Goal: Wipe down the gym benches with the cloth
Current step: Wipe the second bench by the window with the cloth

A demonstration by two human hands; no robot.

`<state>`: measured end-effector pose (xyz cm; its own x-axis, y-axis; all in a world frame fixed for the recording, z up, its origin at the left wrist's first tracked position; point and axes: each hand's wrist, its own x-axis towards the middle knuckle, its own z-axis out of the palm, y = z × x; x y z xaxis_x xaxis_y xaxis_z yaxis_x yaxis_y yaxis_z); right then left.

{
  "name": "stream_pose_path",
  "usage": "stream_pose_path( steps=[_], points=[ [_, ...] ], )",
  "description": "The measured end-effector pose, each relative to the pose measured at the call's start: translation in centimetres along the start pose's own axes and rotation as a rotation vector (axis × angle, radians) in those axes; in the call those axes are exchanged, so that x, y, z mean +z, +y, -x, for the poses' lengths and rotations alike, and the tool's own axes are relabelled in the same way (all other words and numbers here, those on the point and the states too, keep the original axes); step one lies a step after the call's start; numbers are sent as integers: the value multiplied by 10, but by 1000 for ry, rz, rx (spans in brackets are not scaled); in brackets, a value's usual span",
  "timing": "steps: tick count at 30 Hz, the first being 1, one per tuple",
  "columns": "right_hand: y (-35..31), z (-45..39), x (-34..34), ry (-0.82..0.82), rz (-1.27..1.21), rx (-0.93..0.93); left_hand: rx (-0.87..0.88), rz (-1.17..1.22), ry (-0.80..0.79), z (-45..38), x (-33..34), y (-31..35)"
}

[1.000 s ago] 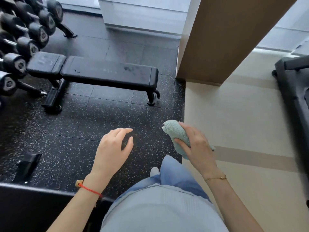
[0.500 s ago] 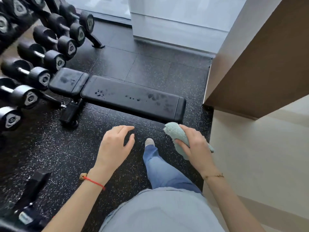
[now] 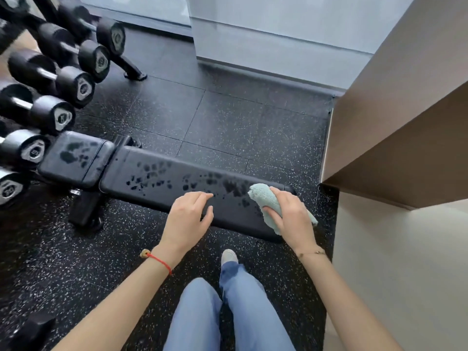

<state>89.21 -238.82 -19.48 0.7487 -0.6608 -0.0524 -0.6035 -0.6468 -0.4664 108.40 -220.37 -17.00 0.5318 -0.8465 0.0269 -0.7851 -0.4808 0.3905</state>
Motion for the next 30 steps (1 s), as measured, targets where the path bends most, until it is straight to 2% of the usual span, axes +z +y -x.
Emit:
stream_pose_path(
  steps=[7,16,21,26,30],
  points=[
    [72,-76,119,-9,45,-4,45,-56,-73,-60,135,-66],
    [147,-106,258,14,75,-76,110,-159,-88,-67,291,-141],
    [160,-97,293,154,-5,-134,167,-166,27,-73,338,-168],
    [168,-74,312,50,-101,-188,197,-152,136,-76,355,-183],
    [165,-101,322,30,1,-227,184,-152,190,-81,353,-196]
  ],
)
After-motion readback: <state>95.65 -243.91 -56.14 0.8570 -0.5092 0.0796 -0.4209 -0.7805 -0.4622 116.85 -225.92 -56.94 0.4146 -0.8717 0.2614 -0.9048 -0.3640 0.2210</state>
